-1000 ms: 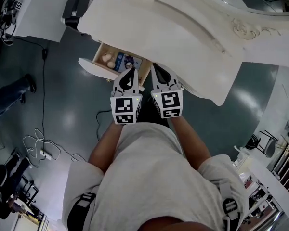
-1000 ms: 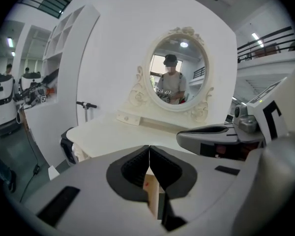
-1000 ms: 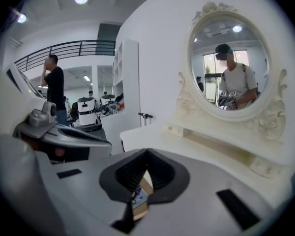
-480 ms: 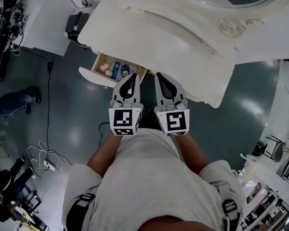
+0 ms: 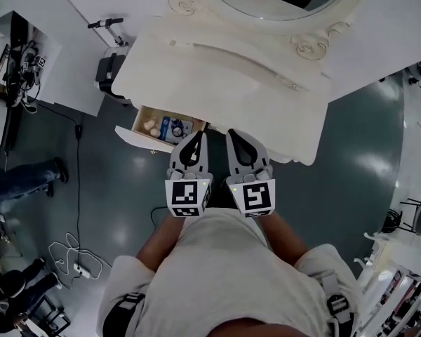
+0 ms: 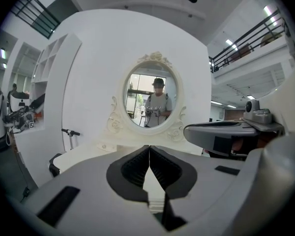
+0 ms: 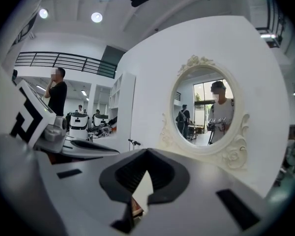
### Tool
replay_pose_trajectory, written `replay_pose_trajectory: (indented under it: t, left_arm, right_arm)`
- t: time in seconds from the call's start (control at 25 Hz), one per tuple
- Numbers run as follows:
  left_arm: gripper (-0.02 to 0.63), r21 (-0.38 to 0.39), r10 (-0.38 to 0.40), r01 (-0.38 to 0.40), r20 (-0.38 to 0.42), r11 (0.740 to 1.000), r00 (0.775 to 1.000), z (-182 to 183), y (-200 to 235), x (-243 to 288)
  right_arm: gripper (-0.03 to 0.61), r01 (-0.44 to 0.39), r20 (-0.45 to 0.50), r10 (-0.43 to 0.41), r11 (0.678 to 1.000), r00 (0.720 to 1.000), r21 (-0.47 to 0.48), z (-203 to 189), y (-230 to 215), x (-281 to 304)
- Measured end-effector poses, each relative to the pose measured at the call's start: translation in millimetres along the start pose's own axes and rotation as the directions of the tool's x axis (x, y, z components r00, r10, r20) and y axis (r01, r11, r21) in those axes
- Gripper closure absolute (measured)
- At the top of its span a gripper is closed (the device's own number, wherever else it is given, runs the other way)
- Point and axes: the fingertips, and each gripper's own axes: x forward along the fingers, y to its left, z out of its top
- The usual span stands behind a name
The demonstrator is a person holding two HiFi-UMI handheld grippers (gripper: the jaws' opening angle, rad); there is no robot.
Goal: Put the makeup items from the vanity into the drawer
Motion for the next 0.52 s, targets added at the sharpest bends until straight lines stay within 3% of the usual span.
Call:
replay_pose_trajectory:
  t: [0.52]
  left_arm:
    - [0.606, -0.026, 0.005, -0.005, 0.023, 1.000, 1.000, 4.0, -35.6, -22.5]
  right_arm:
    - [0.565, -0.008, 0.018, 0.008, 1.000, 1.000, -0.012, 3.1, -3.0, -49.0]
